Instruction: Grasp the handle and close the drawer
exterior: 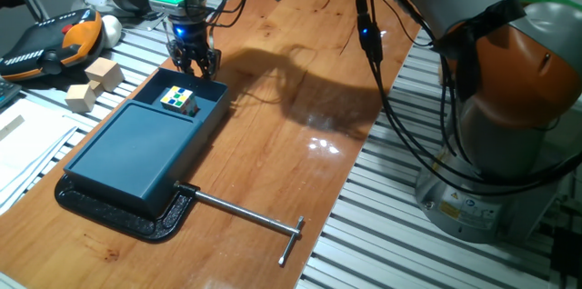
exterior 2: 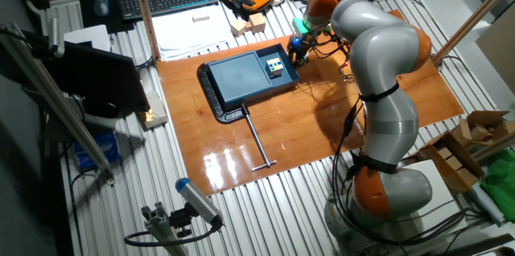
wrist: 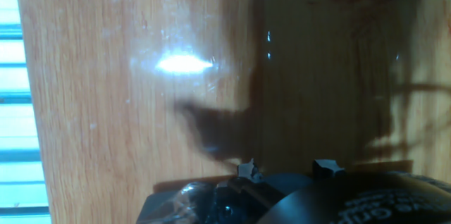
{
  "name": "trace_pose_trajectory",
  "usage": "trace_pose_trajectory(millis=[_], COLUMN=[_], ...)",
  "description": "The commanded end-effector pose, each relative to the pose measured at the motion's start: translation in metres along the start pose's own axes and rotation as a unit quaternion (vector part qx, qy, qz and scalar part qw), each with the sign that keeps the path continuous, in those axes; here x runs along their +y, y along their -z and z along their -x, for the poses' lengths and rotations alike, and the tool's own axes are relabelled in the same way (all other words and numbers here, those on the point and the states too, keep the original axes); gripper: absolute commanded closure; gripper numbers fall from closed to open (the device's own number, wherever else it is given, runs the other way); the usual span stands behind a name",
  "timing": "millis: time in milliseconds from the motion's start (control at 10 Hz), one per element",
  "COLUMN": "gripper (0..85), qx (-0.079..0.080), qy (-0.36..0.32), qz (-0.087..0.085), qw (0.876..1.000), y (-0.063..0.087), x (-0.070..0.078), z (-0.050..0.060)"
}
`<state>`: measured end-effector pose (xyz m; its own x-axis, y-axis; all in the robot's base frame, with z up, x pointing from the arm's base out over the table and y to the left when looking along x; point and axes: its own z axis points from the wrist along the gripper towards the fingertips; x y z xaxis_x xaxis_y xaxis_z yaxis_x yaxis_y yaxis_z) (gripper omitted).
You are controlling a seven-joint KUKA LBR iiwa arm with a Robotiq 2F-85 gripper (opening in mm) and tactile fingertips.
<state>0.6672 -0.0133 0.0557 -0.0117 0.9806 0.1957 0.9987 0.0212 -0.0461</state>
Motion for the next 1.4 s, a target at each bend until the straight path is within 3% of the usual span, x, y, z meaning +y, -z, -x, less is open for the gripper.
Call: trace_pose_trajectory(millis=[0, 800, 1300], gripper=[84.3, 84.3, 84.3], qx=[-0.001, -0.011, -0.009], qy=[0.000, -0.005, 0.002], qz=[0.000, -0.001, -0.002], qw=[1.000, 1.000, 1.000], y=[0.000, -0.002, -0.008], x=[0.000, -0.003, -0.004], z=[-0.001, -0.021, -0.027])
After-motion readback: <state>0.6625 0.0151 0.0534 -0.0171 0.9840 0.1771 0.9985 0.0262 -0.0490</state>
